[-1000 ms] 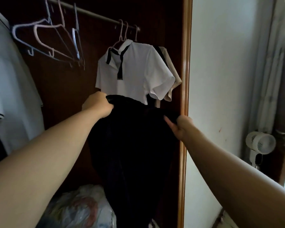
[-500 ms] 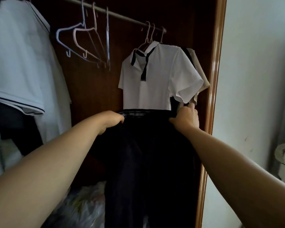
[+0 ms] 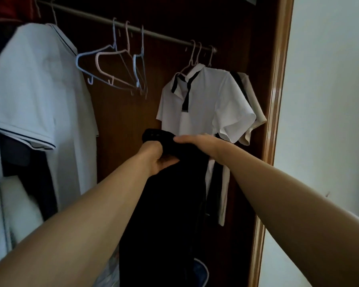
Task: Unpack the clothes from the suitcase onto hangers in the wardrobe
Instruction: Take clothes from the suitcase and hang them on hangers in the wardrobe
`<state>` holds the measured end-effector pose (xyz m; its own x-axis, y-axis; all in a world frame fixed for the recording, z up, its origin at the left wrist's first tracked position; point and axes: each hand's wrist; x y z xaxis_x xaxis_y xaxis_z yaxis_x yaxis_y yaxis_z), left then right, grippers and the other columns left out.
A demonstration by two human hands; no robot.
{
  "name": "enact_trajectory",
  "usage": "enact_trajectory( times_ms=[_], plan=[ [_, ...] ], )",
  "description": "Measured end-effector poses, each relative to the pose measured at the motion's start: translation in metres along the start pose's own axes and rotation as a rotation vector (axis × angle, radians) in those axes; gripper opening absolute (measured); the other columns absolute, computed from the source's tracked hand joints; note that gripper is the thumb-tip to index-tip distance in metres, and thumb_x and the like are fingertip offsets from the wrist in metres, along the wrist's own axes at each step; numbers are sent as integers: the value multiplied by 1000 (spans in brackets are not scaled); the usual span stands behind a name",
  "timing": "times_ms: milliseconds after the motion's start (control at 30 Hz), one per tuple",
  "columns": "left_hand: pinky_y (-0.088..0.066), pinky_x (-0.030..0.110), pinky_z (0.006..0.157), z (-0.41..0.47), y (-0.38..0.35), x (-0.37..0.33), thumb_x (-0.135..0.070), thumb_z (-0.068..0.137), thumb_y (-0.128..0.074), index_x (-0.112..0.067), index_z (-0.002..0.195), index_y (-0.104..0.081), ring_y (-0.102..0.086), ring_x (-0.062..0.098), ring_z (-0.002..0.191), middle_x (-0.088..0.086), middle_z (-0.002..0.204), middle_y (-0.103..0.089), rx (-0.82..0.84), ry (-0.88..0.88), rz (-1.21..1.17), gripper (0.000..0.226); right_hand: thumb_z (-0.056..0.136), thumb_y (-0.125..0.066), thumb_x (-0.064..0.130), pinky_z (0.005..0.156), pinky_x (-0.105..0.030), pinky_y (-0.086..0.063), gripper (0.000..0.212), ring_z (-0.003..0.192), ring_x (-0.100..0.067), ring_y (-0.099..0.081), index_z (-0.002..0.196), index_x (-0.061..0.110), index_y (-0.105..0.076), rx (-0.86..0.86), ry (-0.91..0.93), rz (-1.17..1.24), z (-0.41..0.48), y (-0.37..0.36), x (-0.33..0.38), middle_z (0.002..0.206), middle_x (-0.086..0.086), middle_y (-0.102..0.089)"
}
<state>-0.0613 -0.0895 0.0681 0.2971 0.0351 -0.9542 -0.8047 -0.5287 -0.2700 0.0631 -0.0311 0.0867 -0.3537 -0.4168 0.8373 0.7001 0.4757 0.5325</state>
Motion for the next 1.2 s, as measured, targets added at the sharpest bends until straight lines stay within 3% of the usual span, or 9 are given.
enact_trajectory(
  times_ms=[67, 167, 333, 533, 667, 833, 1000, 1100, 1200],
  plan=[
    [-51, 40, 90, -1, -7, -3, -11, 98, -43, 1, 107, -60, -62, 30, 88, 18, 102, -63, 37, -27, 29, 22, 77, -73, 47, 78, -25, -57, 56, 86, -20, -70, 113, 5, -65, 146, -1, -51, 0, 8, 6, 99, -7, -72],
    [-54, 42, 76, -3, -9, -2, -22, 99, -47, -5, 120, -57, -62, 28, 79, 18, 104, -63, 38, -68, -115, 29, 79, -73, 26, 69, -23, -51, 32, 76, -17, -64, 104, 7, -70, -45, 139, -411, 6, 12, 12, 87, -5, -67],
    [-56, 51, 75, 7, 2, -2, -55, 78, -69, -14, 107, -64, -61, 33, 100, 15, 110, -62, 157, 65, -68, 50, 81, -65, 9, 55, -27, -41, 15, 56, -17, -51, 68, 2, -64, -118, 332, -423, 24, 1, 18, 63, -8, -55],
    [-51, 31, 75, 38, 16, -29, -15, 101, -38, -7, 103, -59, -55, 21, 70, 12, 82, -58, -11, -47, -83, 23, 77, -76, 29, 72, -30, -54, 29, 74, -13, -63, 93, 5, -75, 16, 349, -235, 48, -13, 44, 82, -5, -69],
    [-27, 20, 45, 63, 35, -64, -2, 99, -34, -15, 72, -39, -23, 11, 47, 3, 52, -30, -42, -41, -108, 31, 92, -61, 32, 86, -42, -56, 39, 85, -26, -68, 112, -1, -63, -296, 350, 101, 85, -5, 89, 91, -16, -69],
    [-22, 24, 50, 83, 49, -100, 0, 96, -37, -15, 68, -26, -18, 13, 49, 1, 60, -22, 7, -67, -5, 33, 93, -57, 35, 73, -35, -50, 29, 65, -20, -54, 79, 10, -58, -387, 368, 323, 130, -9, 156, 73, -8, -56],
    [-39, 29, 54, 106, 61, -109, -7, 92, -48, -14, 81, -44, -45, 18, 58, 5, 70, -41, 25, -71, -10, 14, 94, -55, 41, 92, -35, -42, 58, 112, -28, -54, 140, 7, -42, -237, 340, 437, 147, -16, 198, 125, -12, -54],
    [-45, 31, 54, 118, 66, -107, -10, 92, -51, -11, 97, -49, -52, 20, 63, 7, 75, -49, 32, -117, -16, 5, 95, -55, 33, 61, -30, -42, 25, 62, -19, -41, 104, 11, -55, -186, 269, 333, 157, -24, 209, 76, -5, -41],
    [-46, 30, 54, 122, 69, -105, -10, 93, -51, -9, 104, -51, -55, 20, 65, 8, 78, -53, 51, -145, -23, 12, 97, -48, 19, 57, -27, -41, 9, 59, -16, -36, 95, 11, -45, -204, 284, 374, 169, -29, 214, 74, -3, -37]
  ],
)
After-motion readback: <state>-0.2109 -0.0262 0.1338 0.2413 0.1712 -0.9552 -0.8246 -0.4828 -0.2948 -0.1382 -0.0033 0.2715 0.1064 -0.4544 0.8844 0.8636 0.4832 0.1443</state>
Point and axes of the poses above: each hand's wrist, its own z-axis towards the middle knuckle, its own y-axis out of the back of the hand, x = y × z
